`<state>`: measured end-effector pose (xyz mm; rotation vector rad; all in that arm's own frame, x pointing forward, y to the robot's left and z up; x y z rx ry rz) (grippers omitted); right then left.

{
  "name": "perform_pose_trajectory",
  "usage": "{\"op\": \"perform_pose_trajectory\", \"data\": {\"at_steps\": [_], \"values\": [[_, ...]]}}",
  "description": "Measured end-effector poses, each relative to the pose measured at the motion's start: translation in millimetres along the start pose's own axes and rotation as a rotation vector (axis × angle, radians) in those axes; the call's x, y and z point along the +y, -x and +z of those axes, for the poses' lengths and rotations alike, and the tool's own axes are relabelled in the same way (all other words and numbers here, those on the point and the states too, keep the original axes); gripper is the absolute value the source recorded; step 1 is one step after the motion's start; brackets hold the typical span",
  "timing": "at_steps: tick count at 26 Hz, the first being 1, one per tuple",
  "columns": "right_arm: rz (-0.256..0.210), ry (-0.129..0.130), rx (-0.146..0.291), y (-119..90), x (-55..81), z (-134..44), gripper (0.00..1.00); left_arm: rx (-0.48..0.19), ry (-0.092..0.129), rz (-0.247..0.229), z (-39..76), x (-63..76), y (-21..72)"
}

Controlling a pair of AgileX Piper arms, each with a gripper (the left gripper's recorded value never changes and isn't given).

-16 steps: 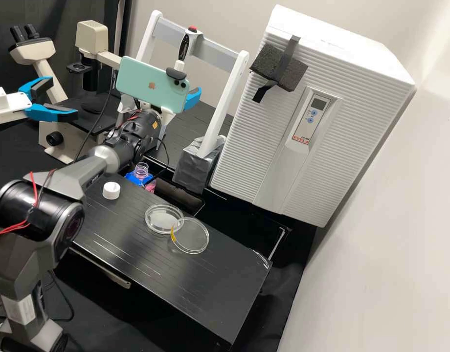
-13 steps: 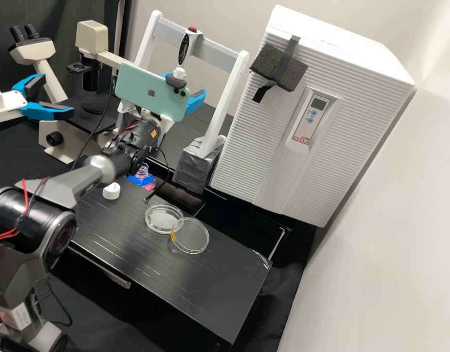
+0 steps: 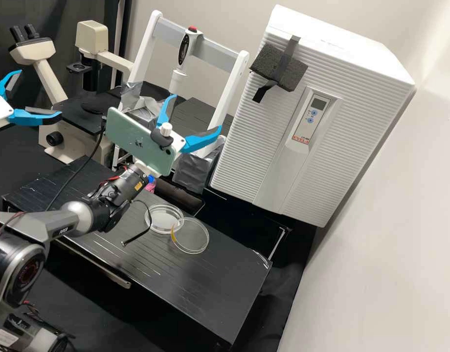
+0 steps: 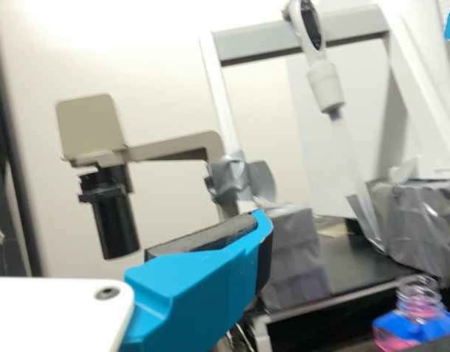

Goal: Use the pipette

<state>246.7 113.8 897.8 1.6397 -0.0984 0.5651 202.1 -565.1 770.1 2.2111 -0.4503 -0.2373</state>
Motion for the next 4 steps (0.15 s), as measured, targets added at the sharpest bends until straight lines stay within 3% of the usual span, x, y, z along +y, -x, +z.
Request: {"op": "perform_pose_trajectory", "data": {"at_steps": [4], "values": [[0.026,-0.029,0.000,11.8,4.2,12.0,1.00,0.035,0.020,-0.015,-2.3,-2.2,1.9]]}}
